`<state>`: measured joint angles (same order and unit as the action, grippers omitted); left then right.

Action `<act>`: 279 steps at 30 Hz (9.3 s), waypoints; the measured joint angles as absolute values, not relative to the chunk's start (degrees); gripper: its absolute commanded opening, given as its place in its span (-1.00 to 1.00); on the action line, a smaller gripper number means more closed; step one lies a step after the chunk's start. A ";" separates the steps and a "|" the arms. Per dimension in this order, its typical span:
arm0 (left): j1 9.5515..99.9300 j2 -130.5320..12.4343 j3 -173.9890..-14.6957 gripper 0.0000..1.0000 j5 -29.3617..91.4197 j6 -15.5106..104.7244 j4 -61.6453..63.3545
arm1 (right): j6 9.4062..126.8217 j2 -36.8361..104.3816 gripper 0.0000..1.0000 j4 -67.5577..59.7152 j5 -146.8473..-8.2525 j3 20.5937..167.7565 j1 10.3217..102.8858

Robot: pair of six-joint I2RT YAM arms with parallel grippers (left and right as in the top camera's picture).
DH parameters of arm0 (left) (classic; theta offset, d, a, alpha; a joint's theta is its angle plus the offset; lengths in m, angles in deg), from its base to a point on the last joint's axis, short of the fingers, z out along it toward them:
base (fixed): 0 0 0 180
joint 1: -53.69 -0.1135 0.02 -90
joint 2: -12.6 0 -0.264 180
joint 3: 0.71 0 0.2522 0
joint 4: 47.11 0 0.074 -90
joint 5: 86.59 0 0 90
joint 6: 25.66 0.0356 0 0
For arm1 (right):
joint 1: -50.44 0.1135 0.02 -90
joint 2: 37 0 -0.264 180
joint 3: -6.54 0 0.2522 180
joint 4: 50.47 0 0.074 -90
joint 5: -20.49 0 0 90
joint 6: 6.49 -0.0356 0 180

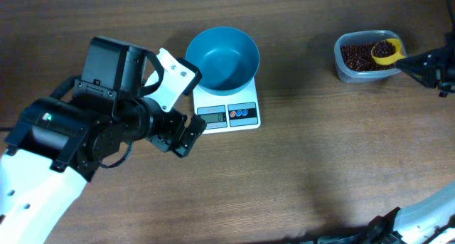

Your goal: Scoop item into bowl and weigh 50g on scale

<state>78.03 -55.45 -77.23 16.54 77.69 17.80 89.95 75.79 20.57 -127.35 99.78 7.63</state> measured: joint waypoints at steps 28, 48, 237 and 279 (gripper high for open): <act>78.03 -55.45 -77.21 0.98 16.54 77.69 17.80 | 98.76 75.79 -0.92 30.58 -138.83 99.76 5.95; 78.03 -55.45 -77.21 0.98 16.54 77.69 17.80 | 98.74 75.79 -0.92 26.73 -147.68 99.74 25.95; 78.03 -55.45 -77.23 0.98 16.54 77.69 17.80 | 105.90 58.94 -0.92 4.96 -81.08 101.53 71.52; 78.03 -55.45 -77.23 0.98 16.54 77.67 17.80 | 105.73 69.83 -0.92 27.43 -79.86 108.24 37.14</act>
<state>78.03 -55.45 -77.23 16.54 77.67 17.80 105.73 69.83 27.43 -79.86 108.24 37.14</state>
